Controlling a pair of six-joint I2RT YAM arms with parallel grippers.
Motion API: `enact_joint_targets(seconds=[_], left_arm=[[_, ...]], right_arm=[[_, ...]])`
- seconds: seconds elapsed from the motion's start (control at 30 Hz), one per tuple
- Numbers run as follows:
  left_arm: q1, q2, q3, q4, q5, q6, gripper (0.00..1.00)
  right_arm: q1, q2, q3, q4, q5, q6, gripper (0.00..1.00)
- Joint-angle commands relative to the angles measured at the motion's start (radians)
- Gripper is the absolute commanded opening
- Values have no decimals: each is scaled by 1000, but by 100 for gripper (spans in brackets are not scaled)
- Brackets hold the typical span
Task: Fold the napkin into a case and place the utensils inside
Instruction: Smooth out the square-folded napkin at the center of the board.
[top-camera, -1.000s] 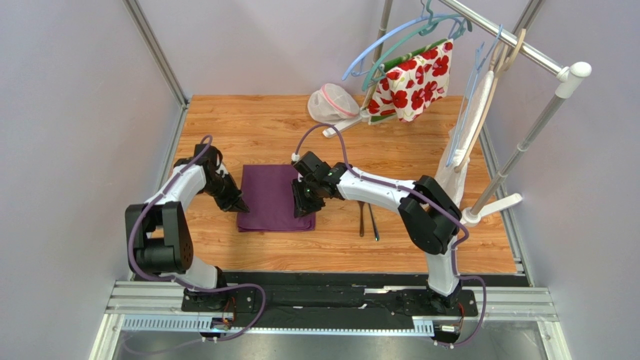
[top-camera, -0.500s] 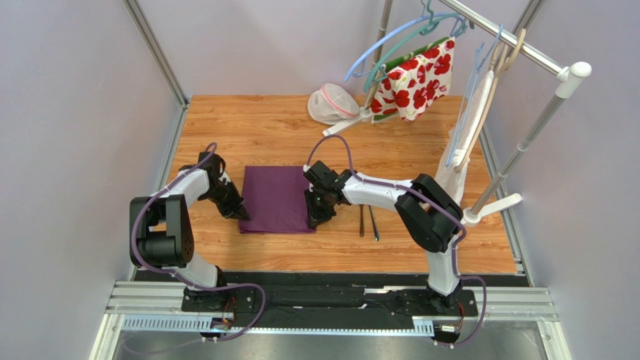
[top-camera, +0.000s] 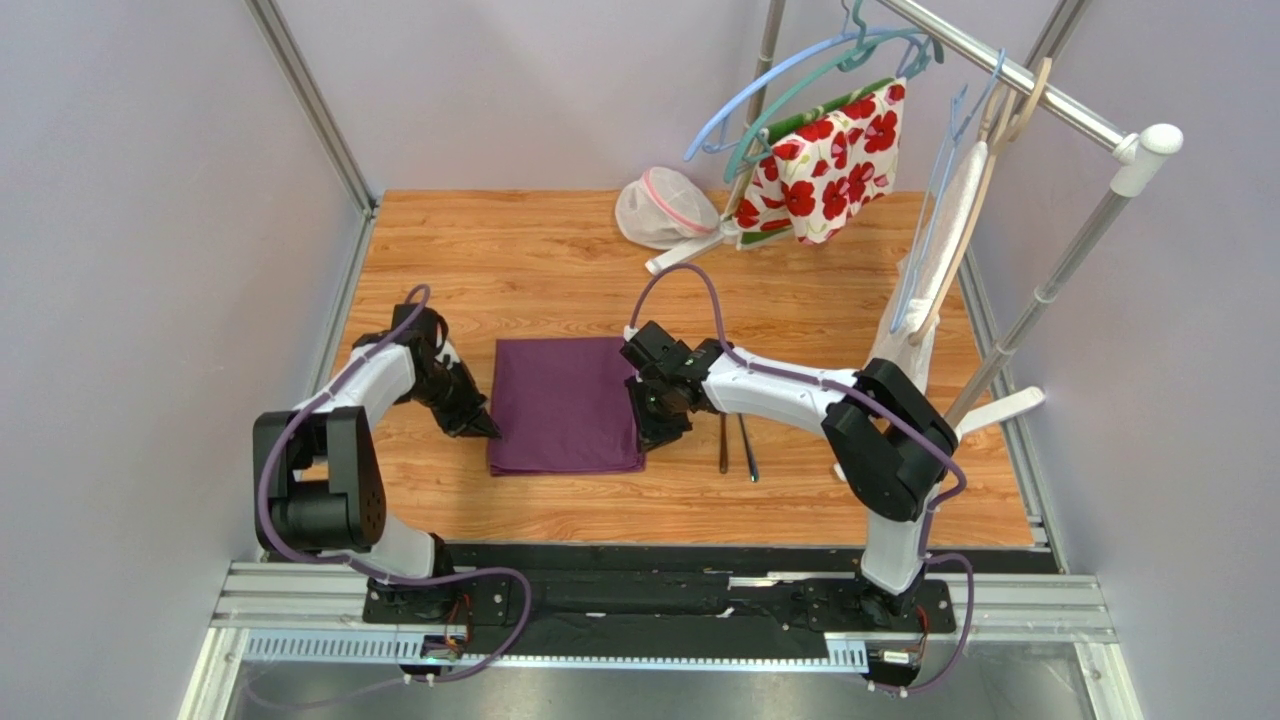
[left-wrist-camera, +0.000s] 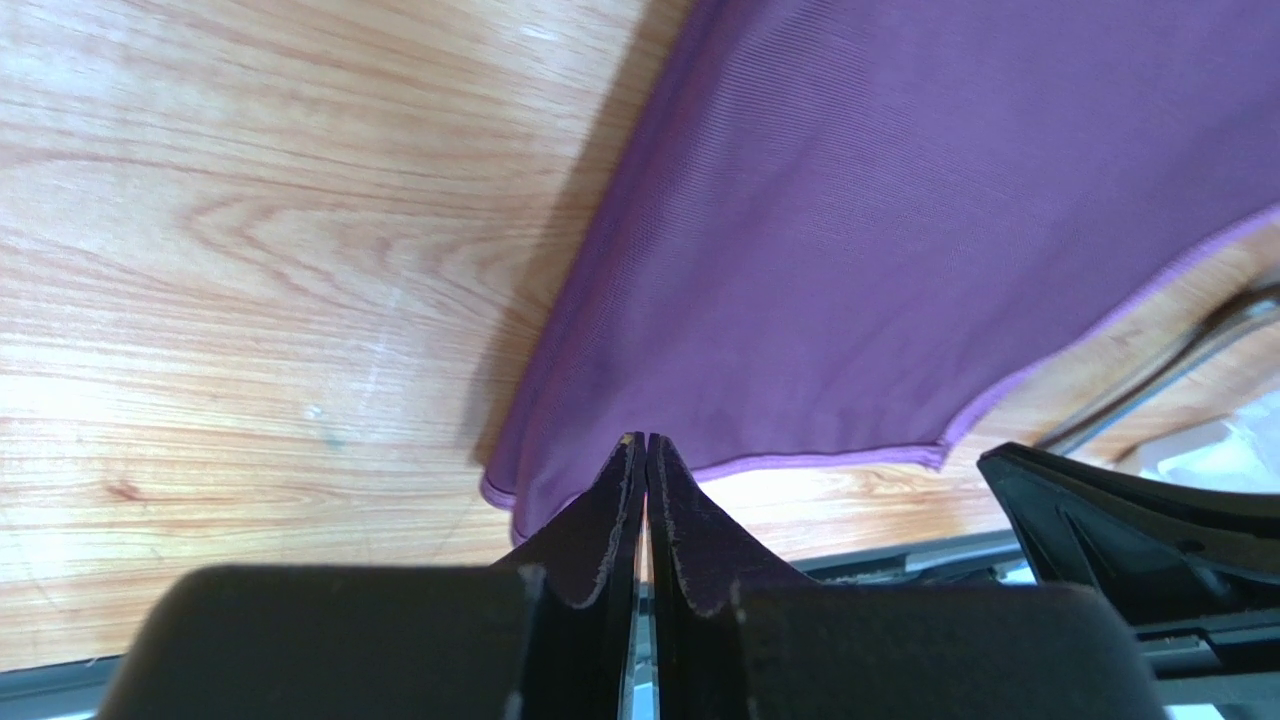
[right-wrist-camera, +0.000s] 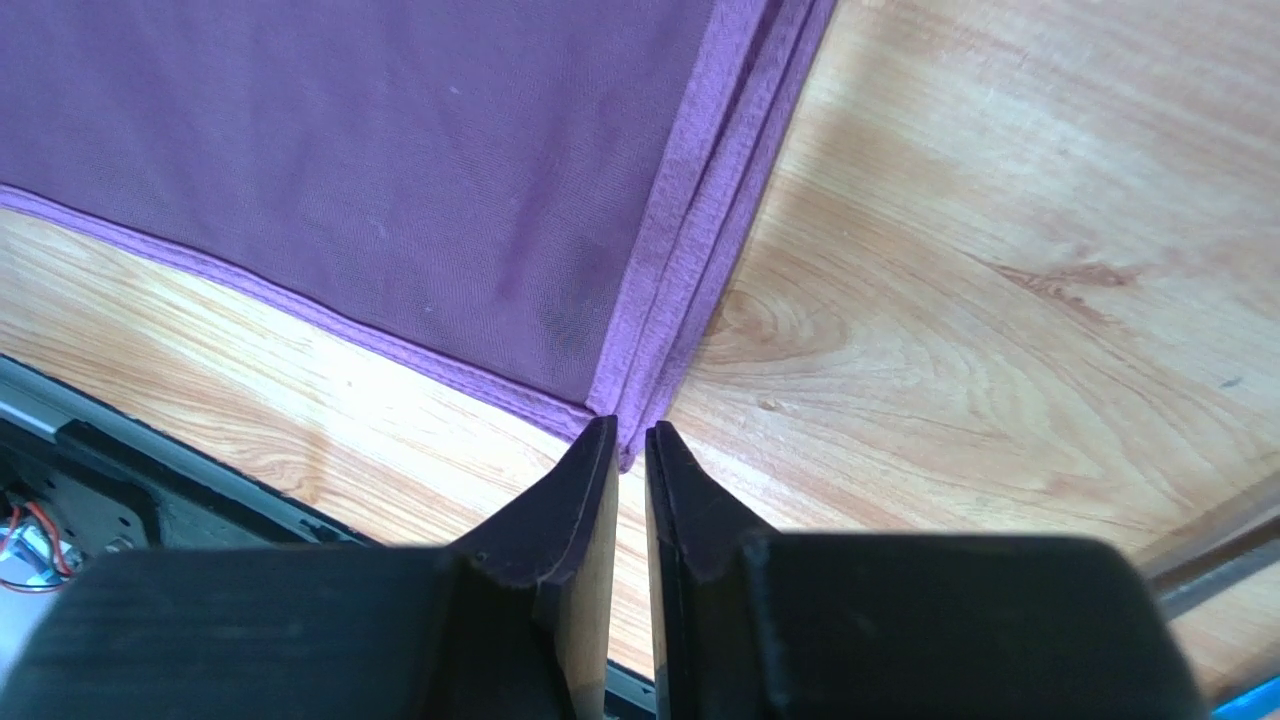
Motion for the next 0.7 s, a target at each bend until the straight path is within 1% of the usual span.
enact_joint_targets(seconds=[0.0,0.1,0.2,0.4,0.67], left_arm=[[4,-67,0,2,49,1,10],[4,-53,-3,3,37,1,9],[4,-20,-19,12,35,2,9],[4,23,-48,31,-3,-30,4],[4,28,-112,75,-23,-74,4]], right_arm=[[-2,-34,76,-24,23,-26,15],[-2,-3,90,-10,-35,-9,13],[-2,17,78,15,-60,11,14],[-2,40,50,32,-69,36,16],[4,58,26,35,-66,51,20]])
